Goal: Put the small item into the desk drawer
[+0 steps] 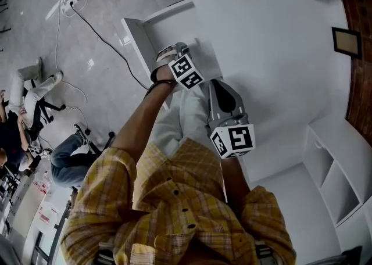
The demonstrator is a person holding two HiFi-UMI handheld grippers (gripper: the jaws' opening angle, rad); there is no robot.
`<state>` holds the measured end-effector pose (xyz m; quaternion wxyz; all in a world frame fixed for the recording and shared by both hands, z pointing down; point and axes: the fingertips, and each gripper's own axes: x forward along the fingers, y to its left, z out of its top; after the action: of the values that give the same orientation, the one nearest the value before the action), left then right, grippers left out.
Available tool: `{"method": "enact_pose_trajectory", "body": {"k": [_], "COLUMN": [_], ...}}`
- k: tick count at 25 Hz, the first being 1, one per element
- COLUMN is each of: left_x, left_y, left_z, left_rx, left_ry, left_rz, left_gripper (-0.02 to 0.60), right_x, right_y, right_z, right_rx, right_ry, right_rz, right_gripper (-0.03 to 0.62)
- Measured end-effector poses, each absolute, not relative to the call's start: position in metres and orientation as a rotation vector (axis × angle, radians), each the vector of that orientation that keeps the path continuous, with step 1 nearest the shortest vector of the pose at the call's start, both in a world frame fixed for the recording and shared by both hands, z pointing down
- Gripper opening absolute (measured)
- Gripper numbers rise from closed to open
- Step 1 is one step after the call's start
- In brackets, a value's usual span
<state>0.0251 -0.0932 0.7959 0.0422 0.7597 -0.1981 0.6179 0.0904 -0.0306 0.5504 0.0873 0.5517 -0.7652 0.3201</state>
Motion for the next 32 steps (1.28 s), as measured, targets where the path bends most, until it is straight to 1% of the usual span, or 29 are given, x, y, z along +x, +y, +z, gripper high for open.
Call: {"method": "enact_pose_trajectory", "body": {"k": [1,2,7,18,32], "left_x": [0.024,0.022,0.018,0.011,-0.016], "left_y": [-0.093,-0.093,-0.086,-0.083,-0.076], "left_z": [0.791,0.786,0.759,0.668,0.549], "left_rx": [2.325,2.324,2.339,2.409,2.495], "left_ry": [-0.634,-0.660,-0.738,-0.993,-1.259], "left_rz": [1.881,1.872,1.793,1.447,1.060], "left_gripper": [0.016,0.005,0.003,0.003,0.002], "right_x": [0.091,0.091,0.087,0.078,0.061], "right_y": [-0.029,-0.027,-0.018,-0.010,-0.017], "right_z": [0.548,0.546,0.534,0.494,0.436], "right_rx": [1.645,1.648,1.661,1.675,1.647], "right_ry": [-2.282,-2.285,-2.297,-2.337,-2.422], "right_rz": [0.946,0.940,0.913,0.777,0.618], "right_gripper": [-0.002,-0.002,-0.002,-0.002,-0.002]}}
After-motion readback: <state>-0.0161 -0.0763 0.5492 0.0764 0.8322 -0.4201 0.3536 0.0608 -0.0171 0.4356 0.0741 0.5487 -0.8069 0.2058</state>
